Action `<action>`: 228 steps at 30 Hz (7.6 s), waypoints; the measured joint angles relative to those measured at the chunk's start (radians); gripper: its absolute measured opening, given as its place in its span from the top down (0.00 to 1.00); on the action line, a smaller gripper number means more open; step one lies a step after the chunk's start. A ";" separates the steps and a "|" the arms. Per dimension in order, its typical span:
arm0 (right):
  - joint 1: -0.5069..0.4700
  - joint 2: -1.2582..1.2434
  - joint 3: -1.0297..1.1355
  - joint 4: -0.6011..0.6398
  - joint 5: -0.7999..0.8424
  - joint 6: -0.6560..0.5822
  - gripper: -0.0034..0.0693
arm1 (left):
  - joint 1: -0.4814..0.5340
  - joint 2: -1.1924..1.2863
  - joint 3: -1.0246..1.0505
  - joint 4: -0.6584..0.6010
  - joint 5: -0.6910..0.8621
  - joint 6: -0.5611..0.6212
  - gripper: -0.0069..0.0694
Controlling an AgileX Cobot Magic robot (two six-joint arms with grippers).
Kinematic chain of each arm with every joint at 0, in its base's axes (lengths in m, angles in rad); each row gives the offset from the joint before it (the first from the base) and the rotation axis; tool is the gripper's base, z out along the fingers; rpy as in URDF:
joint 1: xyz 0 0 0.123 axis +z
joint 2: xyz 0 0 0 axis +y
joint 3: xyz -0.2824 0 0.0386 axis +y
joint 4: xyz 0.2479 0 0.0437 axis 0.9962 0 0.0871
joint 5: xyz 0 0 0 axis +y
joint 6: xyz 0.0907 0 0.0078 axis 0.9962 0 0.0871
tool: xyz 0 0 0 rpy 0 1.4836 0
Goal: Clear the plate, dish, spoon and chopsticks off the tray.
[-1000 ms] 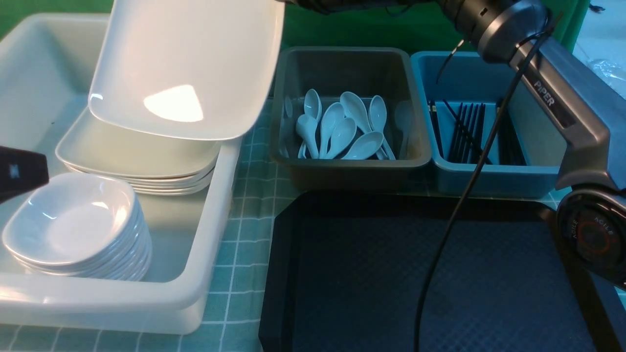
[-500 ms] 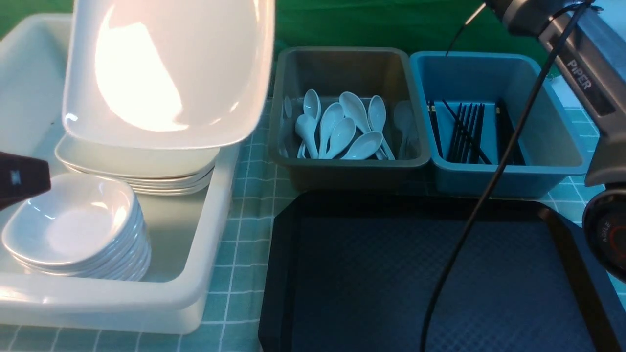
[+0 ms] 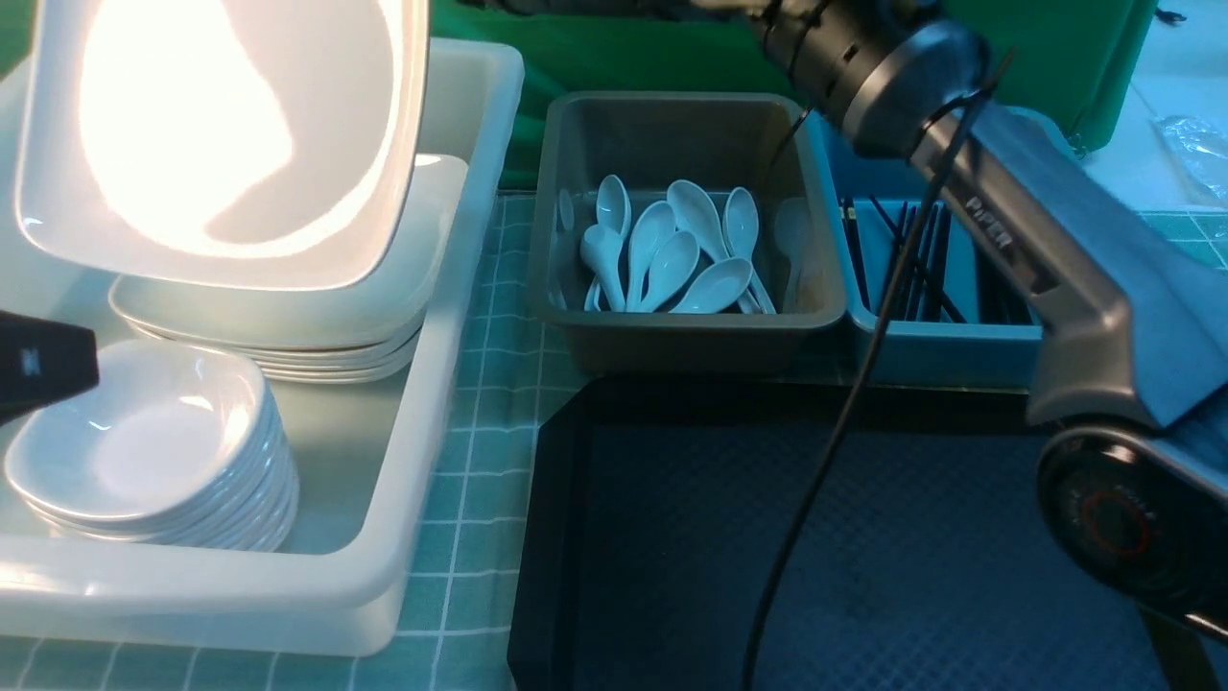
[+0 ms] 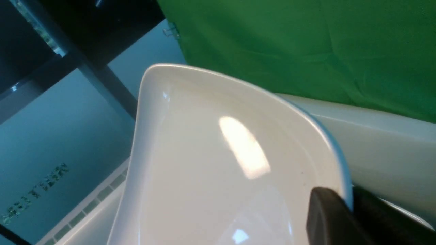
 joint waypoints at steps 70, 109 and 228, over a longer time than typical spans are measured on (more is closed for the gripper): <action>0.017 0.130 0.002 -0.206 -0.072 -0.055 0.72 | 0.000 0.000 0.000 0.019 0.002 0.004 0.90; 0.018 -0.283 -0.006 -0.724 0.749 -0.055 0.92 | 0.000 0.130 -0.019 0.019 0.062 -0.031 0.90; -0.260 -2.310 1.897 -0.792 -0.259 0.334 0.71 | 0.079 -0.484 0.250 -0.211 -0.224 0.204 0.89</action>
